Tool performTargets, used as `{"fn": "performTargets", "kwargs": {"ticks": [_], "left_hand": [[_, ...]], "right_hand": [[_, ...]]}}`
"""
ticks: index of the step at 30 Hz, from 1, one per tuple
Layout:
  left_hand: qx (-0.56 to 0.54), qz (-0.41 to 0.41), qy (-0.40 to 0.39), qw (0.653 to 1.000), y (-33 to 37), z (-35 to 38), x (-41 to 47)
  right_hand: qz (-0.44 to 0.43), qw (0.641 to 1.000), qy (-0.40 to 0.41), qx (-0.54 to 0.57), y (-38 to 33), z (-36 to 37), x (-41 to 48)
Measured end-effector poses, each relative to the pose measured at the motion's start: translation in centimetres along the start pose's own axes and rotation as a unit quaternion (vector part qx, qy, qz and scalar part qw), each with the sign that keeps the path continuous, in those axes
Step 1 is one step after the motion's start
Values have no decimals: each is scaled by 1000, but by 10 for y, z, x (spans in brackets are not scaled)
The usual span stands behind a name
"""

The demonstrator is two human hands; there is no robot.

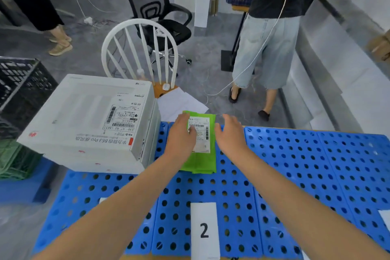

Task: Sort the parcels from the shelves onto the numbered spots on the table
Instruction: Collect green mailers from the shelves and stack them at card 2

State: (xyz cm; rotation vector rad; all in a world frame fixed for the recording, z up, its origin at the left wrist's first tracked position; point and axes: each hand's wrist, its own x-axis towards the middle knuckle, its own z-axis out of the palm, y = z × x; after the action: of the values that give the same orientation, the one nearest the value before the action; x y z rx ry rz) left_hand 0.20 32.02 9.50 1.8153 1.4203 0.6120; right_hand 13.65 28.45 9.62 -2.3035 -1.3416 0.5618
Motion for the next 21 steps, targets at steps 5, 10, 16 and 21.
{"fn": "performTargets", "kwargs": {"ticks": [5,10,16,21], "left_hand": [[106,146,-21,983,51,-1,21],[173,254,-47,951,114,7,14],[155,308,-130,929,202,18,-44],[168,387,-111,900,272,48,-125]], "right_hand": [[-81,992,77,-51,-9,-47,5],[-108,975,140,-136,12,-93,-14],[-41,968,182,-170,57,-171,-75],[7,962,204,-180,104,-244,-175]]}}
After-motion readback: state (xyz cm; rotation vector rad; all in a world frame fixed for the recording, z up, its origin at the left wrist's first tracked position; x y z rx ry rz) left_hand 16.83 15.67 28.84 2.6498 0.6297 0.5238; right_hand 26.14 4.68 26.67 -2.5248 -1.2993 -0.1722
